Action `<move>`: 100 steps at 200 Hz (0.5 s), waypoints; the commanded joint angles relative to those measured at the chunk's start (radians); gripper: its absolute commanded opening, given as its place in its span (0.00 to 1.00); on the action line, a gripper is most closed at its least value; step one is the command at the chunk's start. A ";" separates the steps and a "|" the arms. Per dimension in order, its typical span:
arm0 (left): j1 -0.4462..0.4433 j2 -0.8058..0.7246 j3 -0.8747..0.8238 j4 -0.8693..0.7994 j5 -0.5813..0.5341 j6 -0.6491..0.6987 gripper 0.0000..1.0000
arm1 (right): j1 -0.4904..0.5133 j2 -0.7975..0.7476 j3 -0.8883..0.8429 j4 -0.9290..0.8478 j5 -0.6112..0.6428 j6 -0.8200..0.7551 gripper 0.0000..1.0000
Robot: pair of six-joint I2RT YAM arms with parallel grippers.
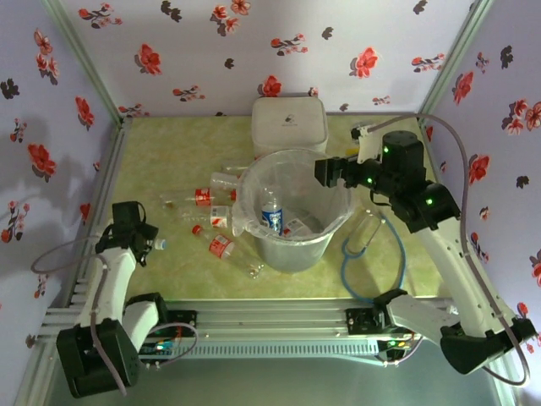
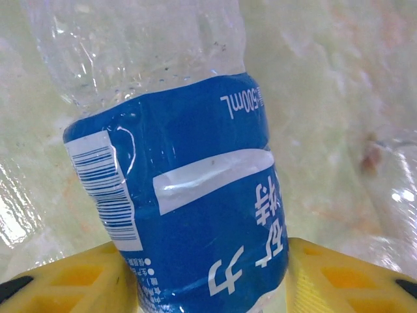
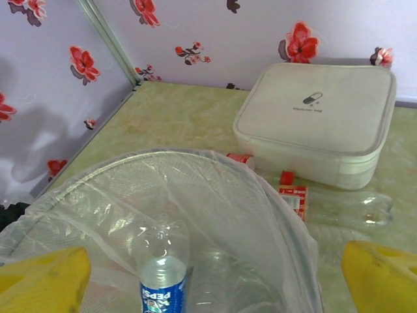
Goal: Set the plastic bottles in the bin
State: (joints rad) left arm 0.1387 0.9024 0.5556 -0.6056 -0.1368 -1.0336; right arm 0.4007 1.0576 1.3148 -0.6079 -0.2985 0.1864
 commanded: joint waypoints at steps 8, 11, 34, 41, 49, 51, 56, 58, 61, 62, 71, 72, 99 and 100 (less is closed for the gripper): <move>-0.006 -0.098 0.133 -0.064 0.053 0.132 0.50 | -0.007 0.050 0.075 0.022 -0.068 0.072 0.99; -0.011 -0.107 0.146 -0.063 0.059 0.142 0.48 | -0.006 0.057 0.082 0.017 -0.072 0.077 0.99; -0.071 -0.157 0.223 0.003 0.135 0.223 0.41 | -0.008 0.131 0.165 -0.044 -0.114 0.110 0.99; -0.094 -0.159 0.247 0.031 0.167 0.246 0.40 | -0.007 0.150 0.183 -0.052 -0.129 0.124 0.99; -0.125 -0.156 0.270 0.072 0.218 0.282 0.40 | -0.008 0.168 0.202 -0.054 -0.158 0.130 0.99; -0.133 -0.154 0.275 0.085 0.229 0.293 0.40 | -0.008 0.171 0.206 -0.055 -0.164 0.130 0.99; -0.156 -0.150 0.288 0.118 0.276 0.325 0.40 | -0.008 0.180 0.215 -0.053 -0.176 0.135 0.99; -0.166 -0.148 0.293 0.132 0.289 0.337 0.40 | -0.008 0.183 0.218 -0.053 -0.179 0.138 0.99; -0.183 -0.144 0.301 0.150 0.312 0.351 0.40 | -0.008 0.189 0.223 -0.051 -0.182 0.143 0.99; -0.189 -0.142 0.305 0.155 0.317 0.358 0.39 | -0.007 0.191 0.226 -0.052 -0.182 0.145 0.99; -0.248 -0.128 0.336 0.188 0.362 0.410 0.38 | -0.008 0.205 0.246 -0.050 -0.180 0.156 0.99; -0.255 -0.126 0.338 0.191 0.366 0.414 0.38 | -0.008 0.206 0.248 -0.050 -0.182 0.157 0.98; -0.459 -0.086 0.443 0.189 0.402 0.603 0.35 | 0.019 0.260 0.303 -0.009 -0.268 0.189 0.91; -0.467 -0.084 0.446 0.188 0.404 0.609 0.35 | 0.021 0.262 0.306 -0.008 -0.272 0.189 0.91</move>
State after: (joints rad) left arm -0.1913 0.7971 0.9104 -0.4805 0.1532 -0.6571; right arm 0.3996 1.2842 1.5513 -0.6418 -0.4618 0.3256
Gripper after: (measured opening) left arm 0.496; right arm 0.933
